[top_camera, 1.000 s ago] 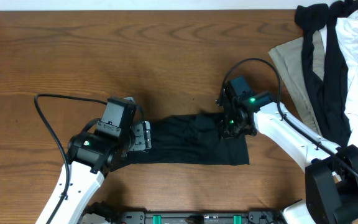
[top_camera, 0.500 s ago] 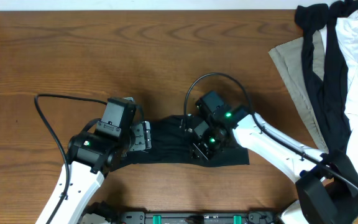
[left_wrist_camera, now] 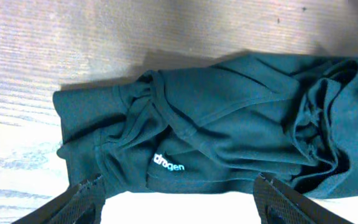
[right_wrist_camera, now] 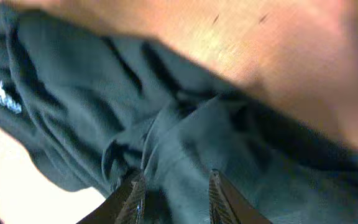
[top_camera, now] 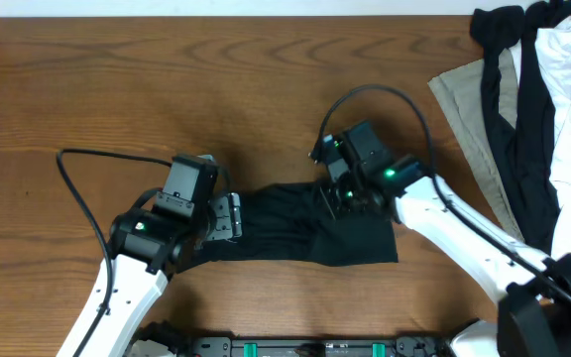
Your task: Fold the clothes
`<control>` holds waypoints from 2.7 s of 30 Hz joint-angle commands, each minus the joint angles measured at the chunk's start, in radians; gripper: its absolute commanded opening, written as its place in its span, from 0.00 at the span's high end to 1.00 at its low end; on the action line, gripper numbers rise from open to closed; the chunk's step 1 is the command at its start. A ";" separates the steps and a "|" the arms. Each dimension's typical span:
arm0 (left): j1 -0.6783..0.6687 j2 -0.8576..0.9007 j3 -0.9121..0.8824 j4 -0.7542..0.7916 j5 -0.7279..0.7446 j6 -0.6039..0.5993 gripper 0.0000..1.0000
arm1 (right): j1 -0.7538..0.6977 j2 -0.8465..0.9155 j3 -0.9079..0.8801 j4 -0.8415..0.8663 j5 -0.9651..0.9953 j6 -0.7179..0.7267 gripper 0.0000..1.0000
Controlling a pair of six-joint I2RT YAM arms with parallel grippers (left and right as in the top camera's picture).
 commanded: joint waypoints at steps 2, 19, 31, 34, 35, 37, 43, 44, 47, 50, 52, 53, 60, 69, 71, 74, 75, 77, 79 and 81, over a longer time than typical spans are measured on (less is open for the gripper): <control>0.005 0.033 0.004 -0.004 -0.008 0.010 0.22 | -0.004 -0.014 0.017 -0.017 0.103 0.049 0.69; 0.005 0.053 0.004 -0.003 -0.008 0.010 0.22 | 0.027 0.130 0.014 0.010 0.137 0.166 0.75; 0.005 0.053 0.004 -0.004 -0.008 0.010 0.22 | 0.059 0.271 0.014 0.194 -0.008 0.046 0.40; 0.005 0.053 0.004 -0.004 -0.008 0.010 0.22 | 0.040 0.271 0.014 0.194 0.019 0.061 0.38; 0.005 0.053 0.004 -0.004 -0.008 0.010 0.22 | 0.032 0.271 0.014 0.193 0.022 0.061 0.37; 0.005 0.053 0.004 -0.006 -0.008 0.010 0.22 | 0.013 0.270 0.015 0.193 0.021 0.061 0.36; 0.005 0.053 0.004 -0.019 -0.009 0.013 0.21 | -0.041 0.188 0.041 0.163 0.013 0.061 0.30; 0.005 0.053 0.004 -0.019 -0.011 0.014 0.21 | -0.048 0.161 0.046 0.156 0.013 0.061 0.29; 0.006 0.053 0.004 -0.018 -0.064 0.014 0.17 | -0.071 0.043 0.056 0.136 0.013 0.060 0.23; 0.038 0.053 0.004 -0.015 -0.088 0.014 0.06 | -0.092 -0.091 0.056 0.111 0.013 0.060 0.11; 0.080 0.056 0.004 -0.014 -0.087 0.025 0.00 | -0.105 -0.167 0.056 0.072 0.014 0.059 0.09; 0.108 0.060 0.004 -0.014 -0.087 0.039 0.01 | -0.110 -0.192 0.056 0.050 0.014 0.047 0.08; 0.301 0.171 0.004 0.005 0.081 0.170 0.02 | -0.137 -0.248 0.055 -0.133 0.116 0.034 0.07; 0.339 0.436 0.004 0.039 0.266 0.264 0.02 | -0.141 -0.225 0.049 -0.158 0.122 0.034 0.07; 0.339 0.489 0.004 0.043 0.277 0.262 0.00 | -0.141 -0.224 0.048 -0.158 0.126 0.035 0.07; 0.339 0.554 0.004 0.046 0.277 0.260 0.00 | -0.141 -0.220 0.048 -0.159 0.127 0.034 0.07; 0.339 0.575 0.003 0.046 0.277 0.260 0.00 | -0.141 -0.220 0.048 -0.159 0.129 0.035 0.07; 0.339 0.611 0.002 0.046 0.277 0.259 0.00 | -0.141 -0.219 0.048 -0.159 0.130 0.035 0.07; 0.339 0.643 0.001 0.047 0.284 0.260 0.03 | -0.141 -0.219 0.048 -0.159 0.130 0.035 0.07; 0.338 0.665 0.001 0.050 0.289 0.260 0.11 | -0.141 -0.219 0.048 -0.159 0.130 0.035 0.07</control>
